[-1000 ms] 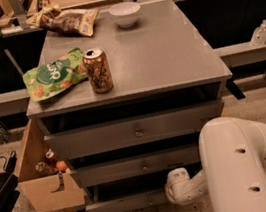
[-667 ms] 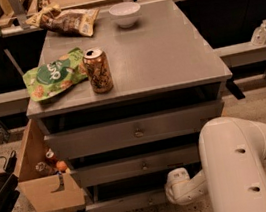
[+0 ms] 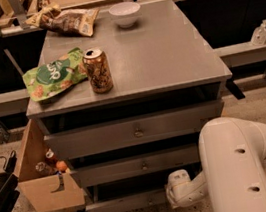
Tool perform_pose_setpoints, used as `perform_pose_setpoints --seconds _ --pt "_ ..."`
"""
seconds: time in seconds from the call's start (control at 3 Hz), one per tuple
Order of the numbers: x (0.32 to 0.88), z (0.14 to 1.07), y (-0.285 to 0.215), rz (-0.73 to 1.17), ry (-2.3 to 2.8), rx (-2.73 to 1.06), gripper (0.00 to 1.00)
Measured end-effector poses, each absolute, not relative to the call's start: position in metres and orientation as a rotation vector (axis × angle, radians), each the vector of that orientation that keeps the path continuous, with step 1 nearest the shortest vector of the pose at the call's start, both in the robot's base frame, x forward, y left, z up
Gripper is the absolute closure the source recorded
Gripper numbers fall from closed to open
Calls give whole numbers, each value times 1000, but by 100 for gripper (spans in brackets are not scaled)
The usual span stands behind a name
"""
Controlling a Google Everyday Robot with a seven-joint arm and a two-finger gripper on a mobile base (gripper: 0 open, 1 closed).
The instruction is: Open bottom drawer
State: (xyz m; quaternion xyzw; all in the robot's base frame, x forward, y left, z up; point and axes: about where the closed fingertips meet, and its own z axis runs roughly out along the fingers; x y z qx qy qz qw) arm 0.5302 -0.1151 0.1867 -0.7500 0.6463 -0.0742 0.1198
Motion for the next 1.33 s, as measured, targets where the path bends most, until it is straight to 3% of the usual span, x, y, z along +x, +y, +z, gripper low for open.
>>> perform_pose_setpoints --seconds 0.33,1.0,1.33 --pt "529 186 -115 -215 1889 -2192 0" --pt "512 243 -125 -350 1888 -2146 0" --pt "499 303 -134 -503 1911 -2088 25"
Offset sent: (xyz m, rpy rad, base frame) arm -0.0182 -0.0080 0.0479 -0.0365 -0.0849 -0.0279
